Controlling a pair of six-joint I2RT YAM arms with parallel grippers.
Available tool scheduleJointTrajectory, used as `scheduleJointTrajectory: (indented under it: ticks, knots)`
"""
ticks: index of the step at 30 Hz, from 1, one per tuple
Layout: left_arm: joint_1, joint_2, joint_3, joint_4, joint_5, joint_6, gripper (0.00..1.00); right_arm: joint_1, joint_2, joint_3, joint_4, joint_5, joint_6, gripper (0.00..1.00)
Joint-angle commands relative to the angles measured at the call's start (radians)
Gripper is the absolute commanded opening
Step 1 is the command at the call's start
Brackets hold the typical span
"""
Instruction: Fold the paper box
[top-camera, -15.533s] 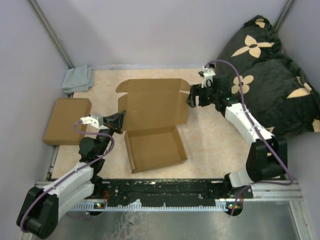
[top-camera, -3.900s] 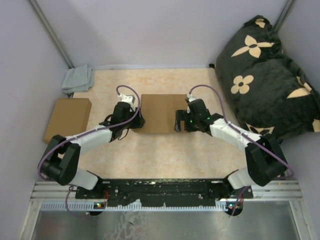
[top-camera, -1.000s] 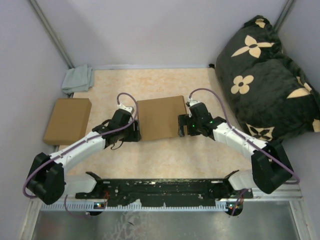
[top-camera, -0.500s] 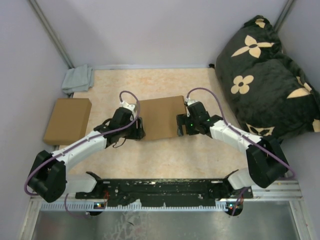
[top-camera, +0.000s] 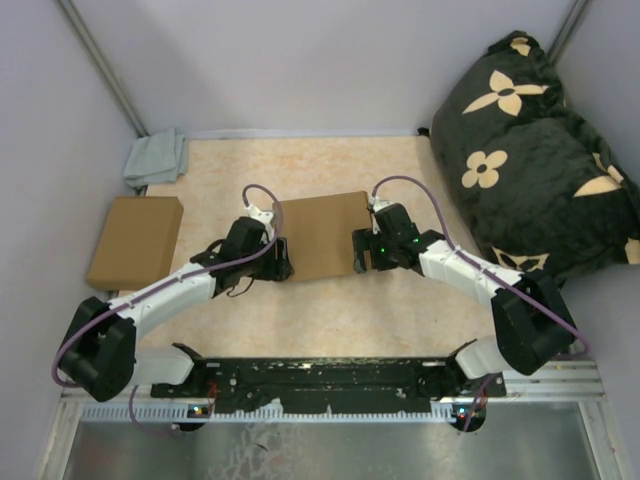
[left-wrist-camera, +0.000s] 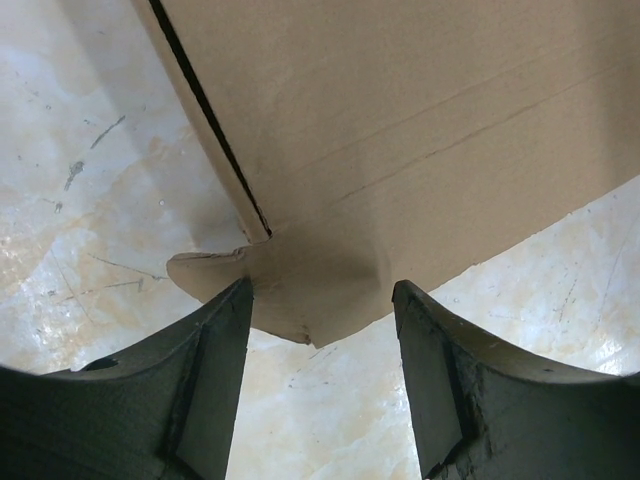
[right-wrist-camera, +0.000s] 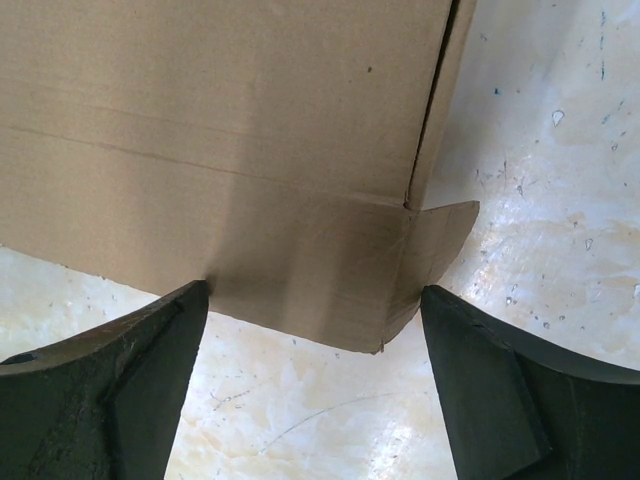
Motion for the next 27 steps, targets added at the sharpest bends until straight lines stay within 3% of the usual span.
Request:
scheduleJointTrajectory:
  ticks: [1,13,27]
  knots:
    - [-0.006,-0.011,-0.026,0.025,0.015,0.005,0.65,0.009,0.000,0.058,0.037,-0.022,-0.010,0.88]
    - [-0.009,-0.035,-0.026,0.041,0.118,-0.014,0.62,0.009,-0.056,0.059,0.009,-0.107,-0.010,0.86]
    - [-0.010,-0.079,-0.007,-0.016,0.115,-0.029,0.62,0.010,-0.098,0.068,-0.041,-0.111,-0.008,0.85]
